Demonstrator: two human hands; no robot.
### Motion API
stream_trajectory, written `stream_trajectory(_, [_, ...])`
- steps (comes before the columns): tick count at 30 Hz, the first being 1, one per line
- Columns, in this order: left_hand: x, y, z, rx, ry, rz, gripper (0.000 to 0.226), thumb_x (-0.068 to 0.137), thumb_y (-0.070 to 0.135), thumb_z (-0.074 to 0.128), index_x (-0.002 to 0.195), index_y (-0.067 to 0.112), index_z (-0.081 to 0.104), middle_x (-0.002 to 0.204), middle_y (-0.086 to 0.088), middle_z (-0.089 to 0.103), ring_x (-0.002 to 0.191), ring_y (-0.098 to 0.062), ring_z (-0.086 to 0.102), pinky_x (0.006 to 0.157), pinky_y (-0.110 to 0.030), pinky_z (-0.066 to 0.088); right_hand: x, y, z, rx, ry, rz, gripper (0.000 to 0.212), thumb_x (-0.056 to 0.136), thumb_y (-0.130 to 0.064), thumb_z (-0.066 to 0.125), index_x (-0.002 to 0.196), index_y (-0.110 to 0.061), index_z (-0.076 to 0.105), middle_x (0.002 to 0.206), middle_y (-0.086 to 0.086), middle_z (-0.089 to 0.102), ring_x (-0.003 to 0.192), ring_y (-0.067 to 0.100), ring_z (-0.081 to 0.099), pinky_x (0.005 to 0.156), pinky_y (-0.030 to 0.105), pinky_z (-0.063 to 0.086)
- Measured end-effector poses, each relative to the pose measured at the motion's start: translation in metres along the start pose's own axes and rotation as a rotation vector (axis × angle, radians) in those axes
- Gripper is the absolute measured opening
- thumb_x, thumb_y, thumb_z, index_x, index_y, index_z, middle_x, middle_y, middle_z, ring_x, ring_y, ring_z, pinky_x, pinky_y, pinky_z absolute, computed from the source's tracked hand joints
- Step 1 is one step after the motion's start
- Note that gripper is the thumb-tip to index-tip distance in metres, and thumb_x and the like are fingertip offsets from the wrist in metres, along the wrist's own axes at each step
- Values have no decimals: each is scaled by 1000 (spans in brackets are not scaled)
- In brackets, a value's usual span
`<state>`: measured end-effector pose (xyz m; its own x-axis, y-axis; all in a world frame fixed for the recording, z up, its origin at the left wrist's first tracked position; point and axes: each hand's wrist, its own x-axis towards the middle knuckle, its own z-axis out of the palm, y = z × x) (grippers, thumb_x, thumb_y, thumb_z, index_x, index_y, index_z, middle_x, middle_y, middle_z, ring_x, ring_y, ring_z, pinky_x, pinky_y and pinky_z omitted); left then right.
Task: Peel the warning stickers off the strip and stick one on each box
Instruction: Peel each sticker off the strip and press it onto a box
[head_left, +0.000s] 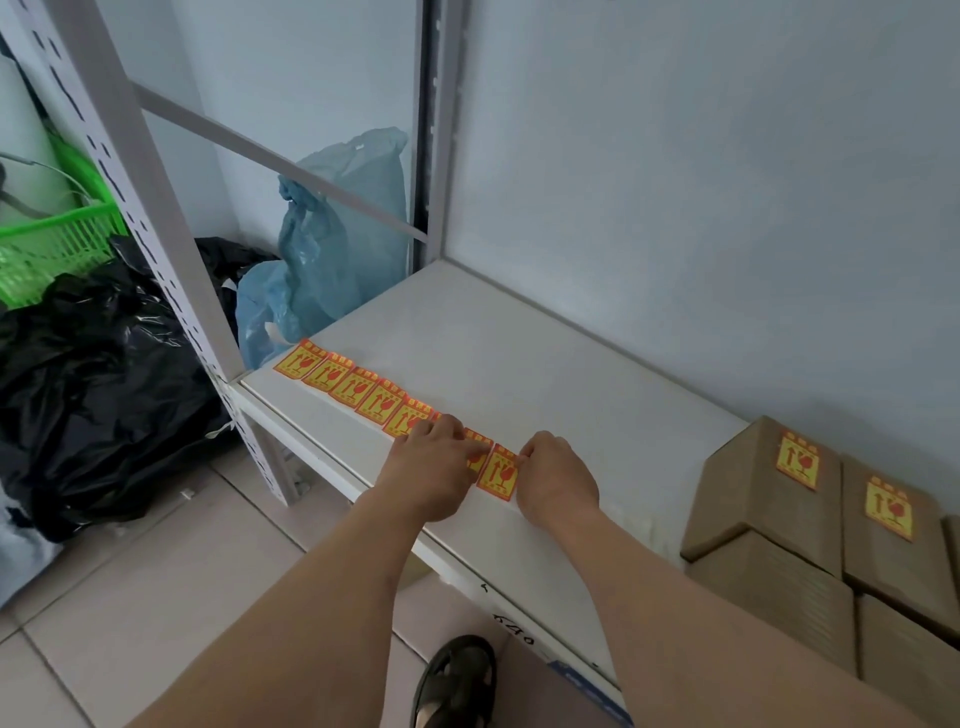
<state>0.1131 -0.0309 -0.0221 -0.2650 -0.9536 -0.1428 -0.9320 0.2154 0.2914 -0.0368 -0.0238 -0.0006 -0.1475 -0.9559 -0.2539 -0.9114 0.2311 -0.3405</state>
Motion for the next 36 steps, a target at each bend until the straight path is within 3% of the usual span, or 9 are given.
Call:
stream_trajectory(6, [0, 1, 1, -2, 1, -15, 46, 93, 43, 53, 138, 43, 41, 137, 3, 38, 126, -24, 34, 107, -45, 31, -3, 3, -5, 103, -14, -18, 17, 95, -24, 48, 108, -13, 49, 107, 8, 62, 92, 24, 58, 74, 33, 46])
stream_trajectory(9, [-1, 1, 1, -3, 3, -16, 46, 94, 42, 52, 139, 43, 40, 138, 3, 37, 127, -24, 32, 107, -45, 30, -4, 5, -3, 221, -21, -38, 25, 95, -32, 52, 115, -18, 48, 105, 6, 63, 92, 23, 59, 76, 33, 47])
stream_trajectory(13, [-1, 0, 3, -2, 2, -18, 46, 94, 43, 52, 139, 44, 40, 137, 3, 37, 128, -24, 32, 108, -46, 29, -3, 5, -1, 181, -9, -62, 19, 93, -33, 56, 104, -19, 63, 103, 1, 66, 96, 20, 60, 81, 33, 49])
stream_trajectory(16, [0, 1, 2, -7, 1, -23, 45, 94, 42, 52, 138, 44, 41, 137, 3, 37, 128, -24, 31, 108, -45, 29, -4, 5, -3, 208, -31, -77, 25, 90, -39, 60, 103, -18, 66, 101, 1, 66, 95, 20, 60, 79, 31, 47])
stream_trajectory(21, [-1, 3, 1, -24, -16, -36, 44, 94, 43, 52, 137, 44, 43, 138, 3, 37, 128, -24, 31, 108, -45, 28, -6, 8, -1, 190, 11, -81, 18, 96, -23, 50, 103, -16, 64, 107, 5, 66, 99, 22, 59, 82, 32, 48])
stream_trajectory(27, [-4, 6, -5, -30, -45, -44, 44, 95, 43, 51, 138, 42, 43, 140, 3, 36, 130, -24, 30, 109, -46, 25, -12, 11, -14, 244, 6, -51, 22, 99, -21, 42, 110, -12, 59, 115, 9, 62, 93, 20, 52, 75, 27, 38])
stream_trajectory(30, [-4, 8, -8, -38, -66, -52, 43, 96, 41, 49, 139, 42, 43, 142, 2, 36, 131, -25, 30, 109, -46, 25, -19, 18, -30, 195, -4, -71, 24, 100, -21, 41, 112, -11, 59, 116, 9, 61, 101, 23, 56, 77, 28, 40])
stream_trajectory(36, [-9, 41, -32, 52, -21, -22, 45, 95, 44, 47, 139, 33, 44, 139, 0, 46, 126, -25, 41, 102, -43, 38, -42, 42, -71, 8, -34, -150, 21, 96, -14, 45, 112, -12, 58, 112, 8, 62, 98, 24, 57, 79, 33, 47])
